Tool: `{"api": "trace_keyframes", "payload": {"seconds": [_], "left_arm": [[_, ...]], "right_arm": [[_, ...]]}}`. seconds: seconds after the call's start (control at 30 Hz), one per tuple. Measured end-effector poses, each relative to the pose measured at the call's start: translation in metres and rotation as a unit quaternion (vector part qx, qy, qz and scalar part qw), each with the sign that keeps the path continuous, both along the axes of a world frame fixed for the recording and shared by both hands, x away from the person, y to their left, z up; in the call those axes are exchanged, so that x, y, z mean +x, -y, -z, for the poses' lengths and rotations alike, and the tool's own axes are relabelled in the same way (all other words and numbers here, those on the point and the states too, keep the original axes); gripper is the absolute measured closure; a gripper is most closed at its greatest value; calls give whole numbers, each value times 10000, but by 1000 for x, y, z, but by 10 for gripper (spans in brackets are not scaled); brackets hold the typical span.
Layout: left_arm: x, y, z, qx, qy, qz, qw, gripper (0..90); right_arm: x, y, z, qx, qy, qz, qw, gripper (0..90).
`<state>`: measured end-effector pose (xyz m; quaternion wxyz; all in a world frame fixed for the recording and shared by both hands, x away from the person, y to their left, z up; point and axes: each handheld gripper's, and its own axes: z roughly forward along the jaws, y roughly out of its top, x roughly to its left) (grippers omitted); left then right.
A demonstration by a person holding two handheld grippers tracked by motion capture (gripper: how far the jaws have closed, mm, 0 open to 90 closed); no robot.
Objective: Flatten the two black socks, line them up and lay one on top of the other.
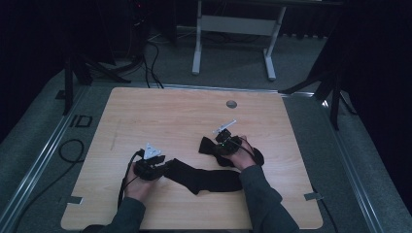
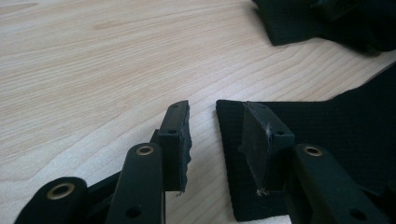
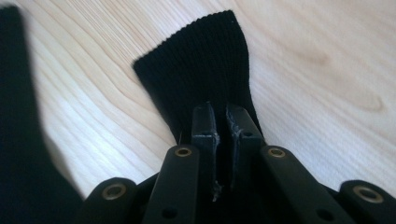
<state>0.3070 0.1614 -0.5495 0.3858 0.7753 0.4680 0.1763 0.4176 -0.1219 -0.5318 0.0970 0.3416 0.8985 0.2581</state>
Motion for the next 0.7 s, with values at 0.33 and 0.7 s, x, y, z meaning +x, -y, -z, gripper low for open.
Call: {"api": "trace_keyframes", "payload": {"seconds": [0.33,0.7], "left_arm": [[-2,-4,-2,-64,34,-95,9999,621],[-3,-7,-4,-95,87,-174,9998,621]], "right_arm": [[-23,-7,-38,529,441,-183,9975,826],[-59,-14,-90,984,1131,-350,9881,830]]}}
